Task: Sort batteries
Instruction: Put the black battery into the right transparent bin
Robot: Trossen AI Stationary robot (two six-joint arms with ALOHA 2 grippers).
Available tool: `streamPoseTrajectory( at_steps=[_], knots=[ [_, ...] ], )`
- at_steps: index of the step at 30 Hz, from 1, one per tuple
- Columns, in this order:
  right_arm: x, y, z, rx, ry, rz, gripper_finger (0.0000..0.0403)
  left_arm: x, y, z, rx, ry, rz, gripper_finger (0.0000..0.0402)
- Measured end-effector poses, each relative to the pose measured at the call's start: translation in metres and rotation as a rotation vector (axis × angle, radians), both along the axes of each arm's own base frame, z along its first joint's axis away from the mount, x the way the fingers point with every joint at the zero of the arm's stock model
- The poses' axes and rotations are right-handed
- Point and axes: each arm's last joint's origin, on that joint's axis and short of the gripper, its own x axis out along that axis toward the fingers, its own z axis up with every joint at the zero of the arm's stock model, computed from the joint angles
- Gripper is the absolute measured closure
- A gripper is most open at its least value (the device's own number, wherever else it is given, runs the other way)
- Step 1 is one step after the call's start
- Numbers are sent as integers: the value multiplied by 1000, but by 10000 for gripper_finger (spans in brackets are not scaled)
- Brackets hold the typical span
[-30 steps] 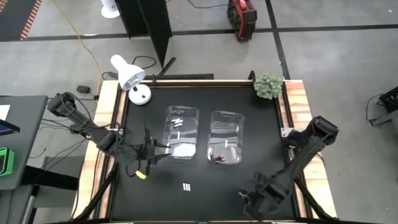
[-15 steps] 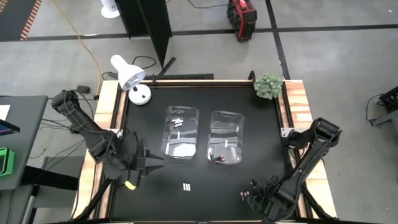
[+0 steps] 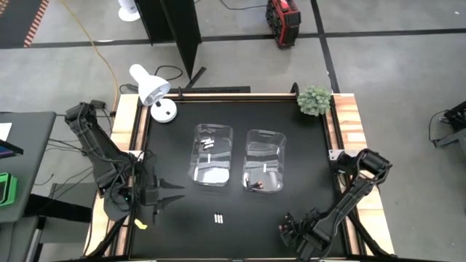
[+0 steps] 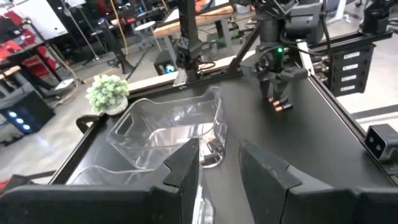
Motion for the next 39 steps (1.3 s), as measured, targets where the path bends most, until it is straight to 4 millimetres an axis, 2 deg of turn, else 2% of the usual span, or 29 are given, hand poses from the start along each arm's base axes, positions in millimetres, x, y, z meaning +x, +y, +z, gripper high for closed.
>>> streamPoseTrajectory(
  at_steps=[7, 10, 19, 29, 39],
  knots=[
    [0, 1, 1, 6, 2, 3, 182, 0, 0, 0, 1, 0, 1, 294],
    [0, 0, 0, 5, 8, -1, 198, 0, 0, 0, 1, 0, 1, 294],
    [6, -6, -1, 3, 32, -29, 301, 0, 0, 0, 1, 1, -1, 294],
    [7, -8, 0, -4, 34, -16, 390, 0, 0, 0, 12, 3, -4, 294],
    [8, -7, 3, -27, 43, 8, 400, 0, 0, 0, 12, 3, -4, 294]
  ],
)
